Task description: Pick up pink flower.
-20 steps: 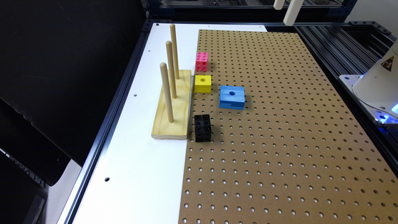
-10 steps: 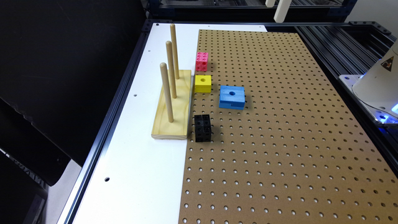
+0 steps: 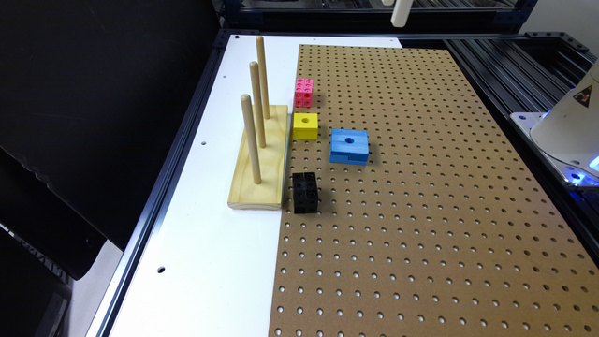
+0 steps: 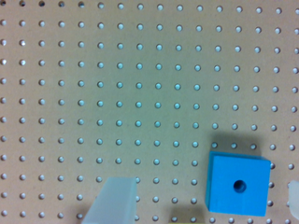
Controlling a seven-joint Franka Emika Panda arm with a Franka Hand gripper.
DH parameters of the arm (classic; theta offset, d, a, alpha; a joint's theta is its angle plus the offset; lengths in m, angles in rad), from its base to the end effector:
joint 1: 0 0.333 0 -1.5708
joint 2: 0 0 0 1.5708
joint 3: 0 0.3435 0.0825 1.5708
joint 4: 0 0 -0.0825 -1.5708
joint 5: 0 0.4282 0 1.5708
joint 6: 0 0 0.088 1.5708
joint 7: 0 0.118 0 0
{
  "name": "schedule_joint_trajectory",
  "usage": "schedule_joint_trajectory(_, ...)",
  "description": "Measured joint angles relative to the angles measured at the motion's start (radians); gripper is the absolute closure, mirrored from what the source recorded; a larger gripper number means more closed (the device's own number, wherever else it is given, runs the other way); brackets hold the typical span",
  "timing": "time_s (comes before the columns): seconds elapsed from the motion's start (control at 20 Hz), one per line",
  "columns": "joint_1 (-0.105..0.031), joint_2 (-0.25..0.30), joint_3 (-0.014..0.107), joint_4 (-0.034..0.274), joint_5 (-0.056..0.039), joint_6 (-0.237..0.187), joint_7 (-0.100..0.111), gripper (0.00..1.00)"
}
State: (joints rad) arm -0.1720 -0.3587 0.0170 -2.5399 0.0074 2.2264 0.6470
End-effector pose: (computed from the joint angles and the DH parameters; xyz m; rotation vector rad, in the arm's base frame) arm 0.4427 -0.0690 0.3918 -2.8783 1.2294 -0.0686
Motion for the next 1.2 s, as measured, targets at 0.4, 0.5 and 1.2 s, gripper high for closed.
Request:
schedule_joint_trajectory(0.4, -0.024, 0.069, 0.000, 0.059, -0.0001, 0.002, -0.023, 0.00)
schedule_joint_trajectory(0.5, -0.034, 0.073, 0.000, 0.065, -0.0005, 0.002, -0.033, 0.00)
schedule_joint_trajectory(1.2, -0.076, 0.170, -0.001, 0.163, -0.0015, 0.003, -0.074, 0.00)
